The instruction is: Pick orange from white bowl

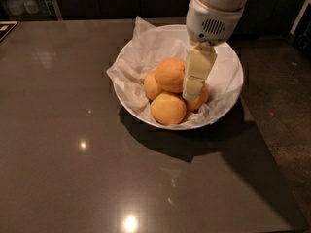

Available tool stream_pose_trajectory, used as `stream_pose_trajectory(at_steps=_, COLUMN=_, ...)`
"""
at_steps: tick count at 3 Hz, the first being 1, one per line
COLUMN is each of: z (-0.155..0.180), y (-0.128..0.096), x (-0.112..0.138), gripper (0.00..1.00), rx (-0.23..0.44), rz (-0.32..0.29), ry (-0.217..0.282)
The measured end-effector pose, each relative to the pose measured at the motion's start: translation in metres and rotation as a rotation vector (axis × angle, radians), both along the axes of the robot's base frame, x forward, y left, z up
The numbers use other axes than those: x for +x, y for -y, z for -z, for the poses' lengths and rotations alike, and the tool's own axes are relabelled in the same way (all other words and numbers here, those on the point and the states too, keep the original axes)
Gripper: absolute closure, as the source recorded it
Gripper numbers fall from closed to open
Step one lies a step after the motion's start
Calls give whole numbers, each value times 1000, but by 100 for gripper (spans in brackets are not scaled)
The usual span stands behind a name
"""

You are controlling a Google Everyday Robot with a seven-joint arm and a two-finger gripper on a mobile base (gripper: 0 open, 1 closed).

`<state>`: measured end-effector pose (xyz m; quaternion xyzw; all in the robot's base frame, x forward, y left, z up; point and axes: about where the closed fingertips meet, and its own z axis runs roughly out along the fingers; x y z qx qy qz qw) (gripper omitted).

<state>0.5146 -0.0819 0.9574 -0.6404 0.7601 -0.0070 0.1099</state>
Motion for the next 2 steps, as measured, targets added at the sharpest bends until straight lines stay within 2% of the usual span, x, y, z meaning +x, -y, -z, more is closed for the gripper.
stream_pose_trajectory(at_steps=1, z=12, y=-5, x=0, gripper=14, rx=11, rz=5, ry=-39)
stream_pose_trajectory(at_steps=2, z=17, y=-11, x=2, gripper=14, rx=17, rz=4, ry=-55)
